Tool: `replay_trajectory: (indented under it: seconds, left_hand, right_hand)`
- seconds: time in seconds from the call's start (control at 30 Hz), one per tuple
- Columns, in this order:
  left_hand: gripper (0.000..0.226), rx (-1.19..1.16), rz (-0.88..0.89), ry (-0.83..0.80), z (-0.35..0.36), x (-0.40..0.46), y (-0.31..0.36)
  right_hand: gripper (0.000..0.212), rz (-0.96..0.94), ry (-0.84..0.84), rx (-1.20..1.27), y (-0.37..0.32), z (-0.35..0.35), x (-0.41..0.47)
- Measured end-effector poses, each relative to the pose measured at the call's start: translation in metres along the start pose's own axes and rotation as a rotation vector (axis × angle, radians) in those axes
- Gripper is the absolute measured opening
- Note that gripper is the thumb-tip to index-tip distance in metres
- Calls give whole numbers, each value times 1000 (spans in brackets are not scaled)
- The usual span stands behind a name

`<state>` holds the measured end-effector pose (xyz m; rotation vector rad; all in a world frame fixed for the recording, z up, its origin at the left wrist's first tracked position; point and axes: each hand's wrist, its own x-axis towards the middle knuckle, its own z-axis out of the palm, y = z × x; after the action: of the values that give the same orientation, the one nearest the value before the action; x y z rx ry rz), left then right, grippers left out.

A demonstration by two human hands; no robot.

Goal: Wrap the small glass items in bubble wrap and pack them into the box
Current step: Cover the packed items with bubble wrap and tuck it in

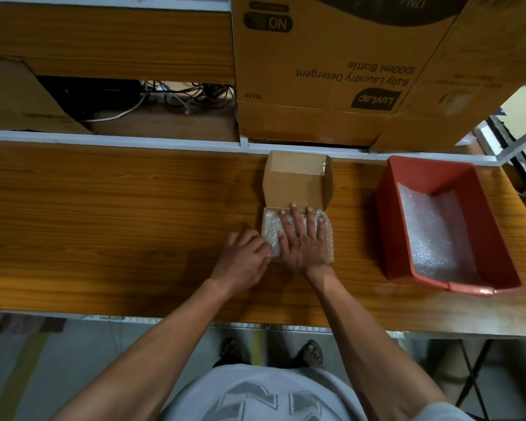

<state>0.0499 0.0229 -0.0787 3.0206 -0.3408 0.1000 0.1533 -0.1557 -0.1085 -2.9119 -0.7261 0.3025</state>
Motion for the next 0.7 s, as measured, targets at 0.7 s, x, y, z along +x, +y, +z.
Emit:
replay_trajectory:
  seconds: [0.7]
  left_hand:
    - [45, -140, 37, -119, 1, 2, -11]
  right_hand:
    - [66, 39, -46, 18, -3, -5, -2]
